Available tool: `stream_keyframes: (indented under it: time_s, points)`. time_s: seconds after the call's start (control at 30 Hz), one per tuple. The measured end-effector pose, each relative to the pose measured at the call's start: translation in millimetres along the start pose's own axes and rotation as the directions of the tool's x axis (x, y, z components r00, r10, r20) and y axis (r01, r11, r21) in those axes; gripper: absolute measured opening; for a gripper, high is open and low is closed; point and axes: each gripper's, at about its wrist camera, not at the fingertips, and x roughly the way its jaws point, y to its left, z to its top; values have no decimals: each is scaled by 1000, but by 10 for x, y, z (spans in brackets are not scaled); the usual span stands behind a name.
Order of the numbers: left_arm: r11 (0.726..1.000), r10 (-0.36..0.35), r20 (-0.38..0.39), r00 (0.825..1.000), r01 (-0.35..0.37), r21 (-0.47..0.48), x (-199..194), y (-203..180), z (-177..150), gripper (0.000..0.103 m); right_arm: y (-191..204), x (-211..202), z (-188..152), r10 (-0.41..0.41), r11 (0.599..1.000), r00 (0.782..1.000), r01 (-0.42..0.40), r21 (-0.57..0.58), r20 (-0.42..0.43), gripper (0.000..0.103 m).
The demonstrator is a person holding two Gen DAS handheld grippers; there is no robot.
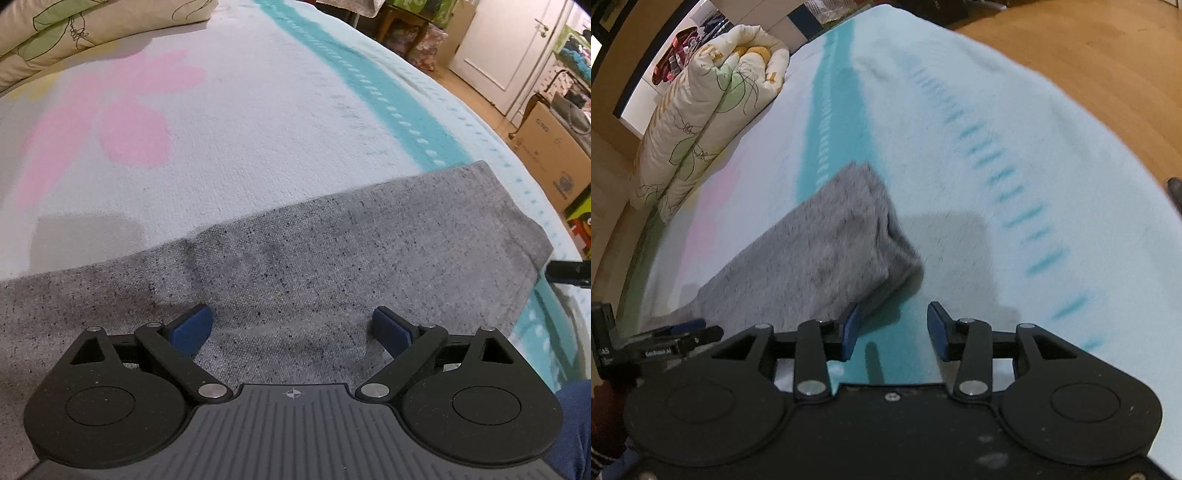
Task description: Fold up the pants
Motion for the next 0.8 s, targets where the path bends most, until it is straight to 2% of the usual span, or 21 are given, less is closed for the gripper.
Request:
stream_keyframes:
  time_s: [0.13, 0.27, 0.4, 0.47, 0.5, 0.53, 0.63, 0.8]
  points:
    - [1000, -4, -3, 1000, 4, 2, 4, 5, 7, 96, 6, 151, 77, 44, 997, 998, -47, 64, 42, 48]
    - [1000, -4, -6, 1000, 4, 9, 13, -2, 9, 97, 78, 356, 188, 69, 995, 995, -74, 72, 71, 49]
    - [1000, -11, -9, 1000, 11, 17, 10, 4, 16, 97, 92, 501, 307, 111, 981, 986, -129, 147, 125, 50]
    - [1000, -12, -8, 1000, 12, 6, -42, 23, 41, 90, 141, 543, 329, 93, 981, 986, -115, 158, 139, 42]
    - [1000, -12, -3, 1000, 12, -10, -78, 45, 53, 84, 184, 561, 341, 79, 984, 988, -98, 150, 133, 16]
    - [999, -20, 7, 1000, 21, -31, -123, 84, 68, 81, 231, 559, 351, 65, 987, 990, -82, 139, 128, 13]
    - [997, -10, 23, 1000, 12, -73, -191, 209, 94, 80, 347, 413, 395, 57, 994, 987, -69, 79, 150, 13]
    - [998, 8, -13, 1000, -9, -56, -190, 295, -1, 80, 550, 135, 487, 88, 995, 979, -96, 38, 184, 12]
